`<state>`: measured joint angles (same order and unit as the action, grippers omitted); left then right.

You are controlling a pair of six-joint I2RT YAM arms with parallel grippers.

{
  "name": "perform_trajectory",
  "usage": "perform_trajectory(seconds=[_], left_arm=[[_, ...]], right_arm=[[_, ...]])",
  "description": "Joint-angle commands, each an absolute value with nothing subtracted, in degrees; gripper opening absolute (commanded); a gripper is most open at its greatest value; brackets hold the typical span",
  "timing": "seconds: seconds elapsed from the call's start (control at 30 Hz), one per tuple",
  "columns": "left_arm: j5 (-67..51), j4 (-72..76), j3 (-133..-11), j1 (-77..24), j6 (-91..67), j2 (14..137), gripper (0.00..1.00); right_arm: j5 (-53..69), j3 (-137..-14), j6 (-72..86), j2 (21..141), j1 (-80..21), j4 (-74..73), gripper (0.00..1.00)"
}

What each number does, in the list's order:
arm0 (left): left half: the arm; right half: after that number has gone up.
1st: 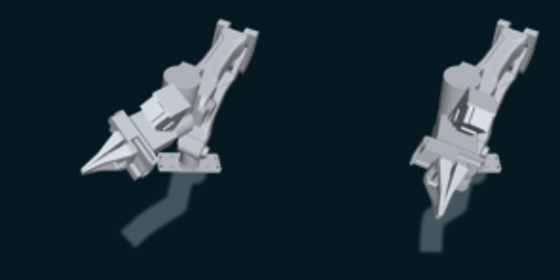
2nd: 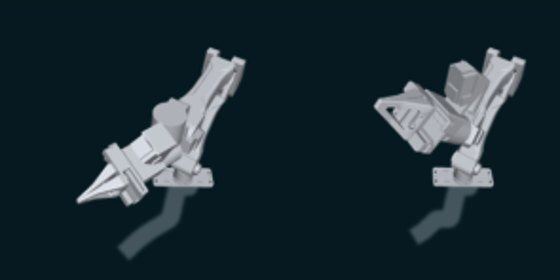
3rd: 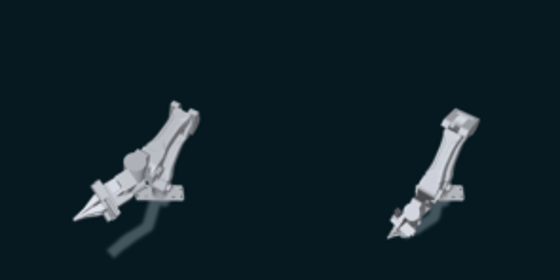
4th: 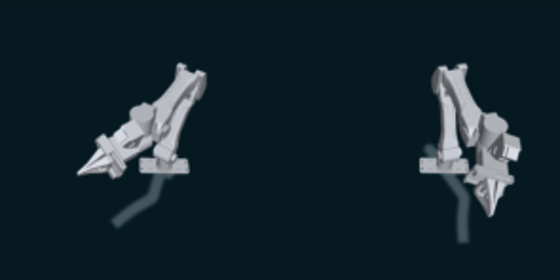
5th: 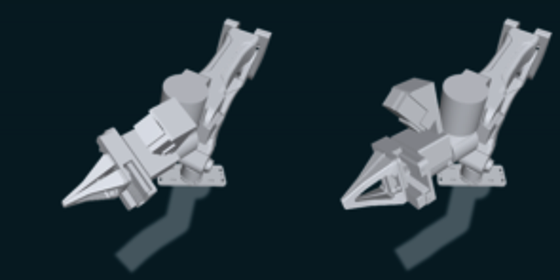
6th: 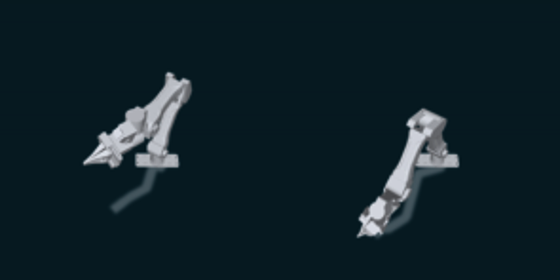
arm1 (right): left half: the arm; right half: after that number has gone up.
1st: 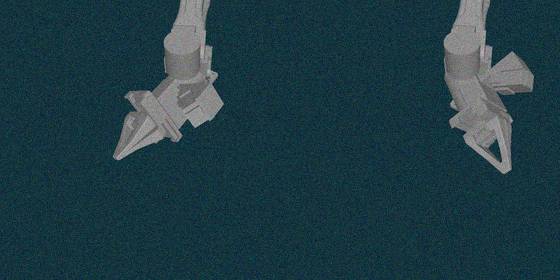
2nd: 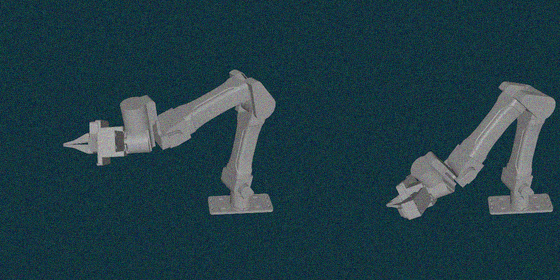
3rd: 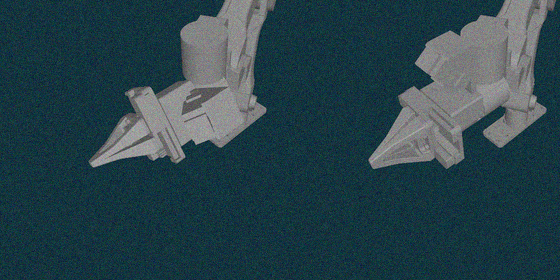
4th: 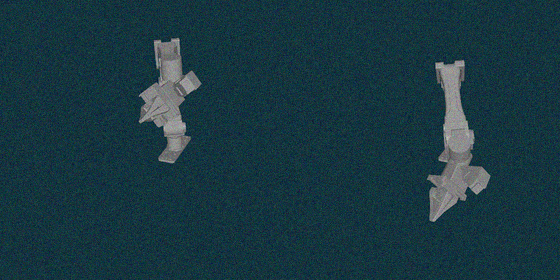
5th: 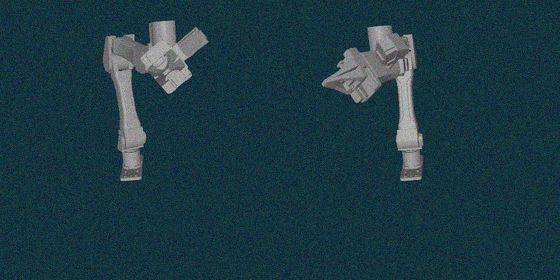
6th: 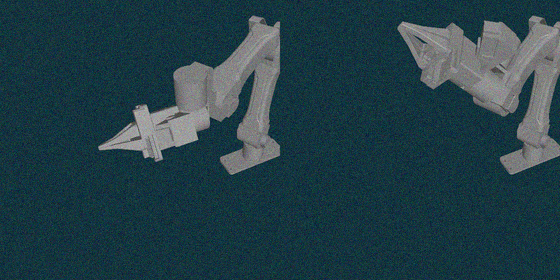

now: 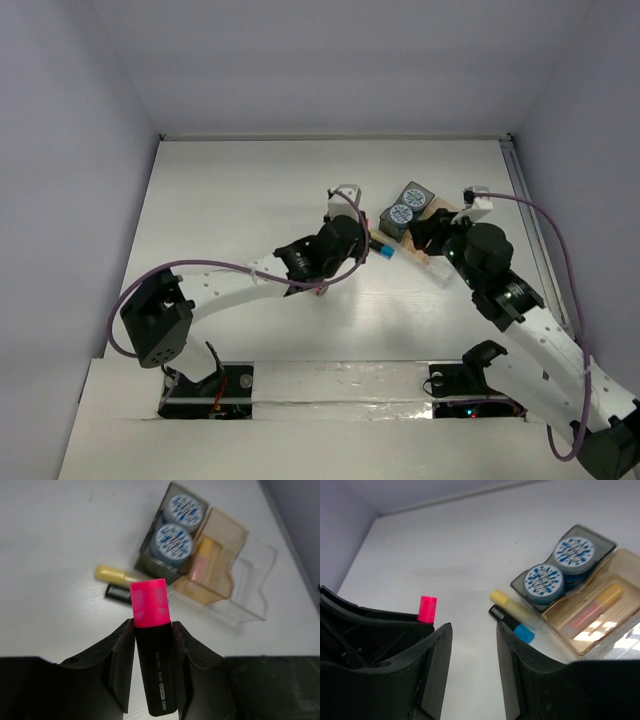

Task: Sort the stationery into containers
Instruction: Place the pen in the storage box.

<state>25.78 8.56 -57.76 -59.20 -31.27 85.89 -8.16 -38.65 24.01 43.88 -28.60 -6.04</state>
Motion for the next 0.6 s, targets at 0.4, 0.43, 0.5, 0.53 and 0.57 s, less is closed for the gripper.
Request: perform_trajectory(seconds=[0.4,0.43,0.5,0.53,0.57], left_arm=[[9.24,13.36,-101.31,-58.98,-16.35,116.70,0.00],[8.45,13.45,-103.69,-58.97,-15.30,120.46,0.00],[5.81,12.66,-110.60,-58.97,-14.42,124.17,0.00],[5.37,11.70,-113.26,-58.97,-13.98,127.67,0.00],[4.75,9.78,-115.38,-58.45,-13.89,129.18,0.00]], right_arm=[[-31.29,-34.98,28.74,18.63,-28.83,-12.65,0.00],[-30.85,-35.24,29.26,18.63,-28.83,-13.09,0.00],[-29.53,-35.07,30.14,18.72,-28.83,-13.71,0.01],[-29.01,-34.89,30.32,18.81,-28.83,-13.71,0.02],[-29.00,-34.63,30.32,18.63,-28.83,-13.80,0.02]])
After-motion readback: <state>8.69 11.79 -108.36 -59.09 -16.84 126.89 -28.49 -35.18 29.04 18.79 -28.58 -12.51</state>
